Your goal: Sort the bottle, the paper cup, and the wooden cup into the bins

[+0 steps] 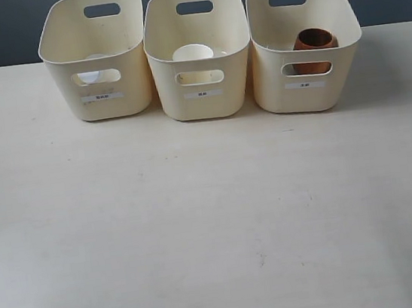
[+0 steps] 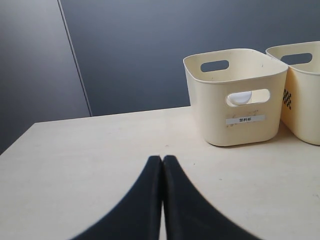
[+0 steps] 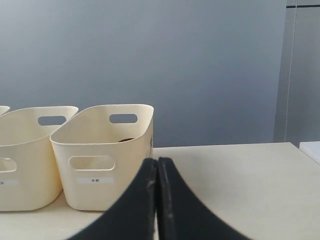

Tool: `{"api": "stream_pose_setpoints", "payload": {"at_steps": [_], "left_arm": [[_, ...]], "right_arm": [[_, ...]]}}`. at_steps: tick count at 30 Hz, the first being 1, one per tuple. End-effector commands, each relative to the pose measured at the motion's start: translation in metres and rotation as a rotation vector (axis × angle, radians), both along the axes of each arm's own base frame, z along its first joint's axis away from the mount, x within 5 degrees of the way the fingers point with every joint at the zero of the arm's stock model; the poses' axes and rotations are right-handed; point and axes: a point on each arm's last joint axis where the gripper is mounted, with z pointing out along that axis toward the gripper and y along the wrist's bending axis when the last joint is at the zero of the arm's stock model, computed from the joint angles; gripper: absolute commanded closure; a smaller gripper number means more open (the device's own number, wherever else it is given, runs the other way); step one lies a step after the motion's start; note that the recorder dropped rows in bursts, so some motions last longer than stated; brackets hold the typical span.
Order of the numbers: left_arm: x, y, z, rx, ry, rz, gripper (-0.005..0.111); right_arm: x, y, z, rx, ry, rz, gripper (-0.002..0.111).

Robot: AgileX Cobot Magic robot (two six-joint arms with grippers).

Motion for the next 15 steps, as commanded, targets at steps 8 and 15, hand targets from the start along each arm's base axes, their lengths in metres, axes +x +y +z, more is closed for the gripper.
{"api": "stream_pose_setpoints", "payload": {"at_steps": [8, 15], "left_arm": [[-0.0003, 0.0001, 0.0005, 0.005, -0.012, 0.001, 0.107], [-0.0003, 0.0001, 0.0005, 0.007, -0.012, 0.001, 0.107]], "right_arm": [[-0.0003, 0.0001, -0.0018, 0.002, 0.014, 0.0, 0.109], [-0.0003, 0.0003, -0.0027, 0.016, 0.024, 0.002, 0.109]]}}
